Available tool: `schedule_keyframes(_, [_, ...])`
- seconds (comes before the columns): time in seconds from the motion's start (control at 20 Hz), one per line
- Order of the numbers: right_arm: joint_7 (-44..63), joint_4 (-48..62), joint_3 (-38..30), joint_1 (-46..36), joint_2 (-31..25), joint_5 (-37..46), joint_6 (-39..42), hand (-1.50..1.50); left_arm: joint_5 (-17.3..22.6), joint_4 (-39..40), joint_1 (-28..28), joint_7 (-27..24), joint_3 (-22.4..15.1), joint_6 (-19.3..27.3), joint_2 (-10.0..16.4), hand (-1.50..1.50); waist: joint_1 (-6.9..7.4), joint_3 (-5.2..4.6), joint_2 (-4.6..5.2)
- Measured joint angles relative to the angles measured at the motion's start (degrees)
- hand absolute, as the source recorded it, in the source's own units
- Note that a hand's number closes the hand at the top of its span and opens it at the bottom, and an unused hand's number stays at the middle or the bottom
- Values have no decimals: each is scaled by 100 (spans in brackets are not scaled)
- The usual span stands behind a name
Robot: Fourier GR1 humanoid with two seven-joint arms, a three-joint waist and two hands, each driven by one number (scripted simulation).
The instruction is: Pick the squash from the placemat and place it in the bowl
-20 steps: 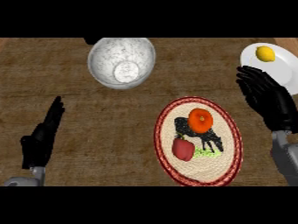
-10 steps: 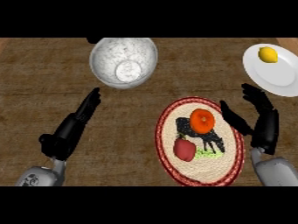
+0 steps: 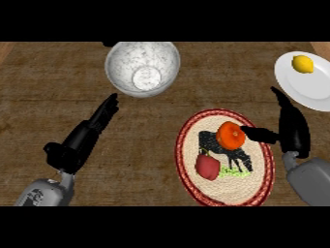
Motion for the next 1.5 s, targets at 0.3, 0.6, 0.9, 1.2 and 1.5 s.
schedule_keyframes(0.3, [1766,-321,397,-647,-248,-639,2164,-150,-39,-41,-30,35,-58,-5,-52,0,55,-3,-8])
schedule_keyframes(0.6, [2954,-567,272,-1441,-141,-1676,3441,-150,-58,-74,-82,130,-51,13,-123,0,39,21,7])
schedule_keyframes(0.9, [3347,-335,299,-1929,123,-2121,3769,-150,-100,-119,-28,112,7,-6,-143,0,29,31,20])
schedule_keyframes(1.2, [3439,-141,483,-2109,429,-2017,3801,-150,-199,-93,18,96,18,28,-253,0,4,36,21])
schedule_keyframes(1.5, [3382,-25,711,-2114,638,-1504,3715,-150,-232,-12,-52,87,89,-47,-316,0,-26,37,21])
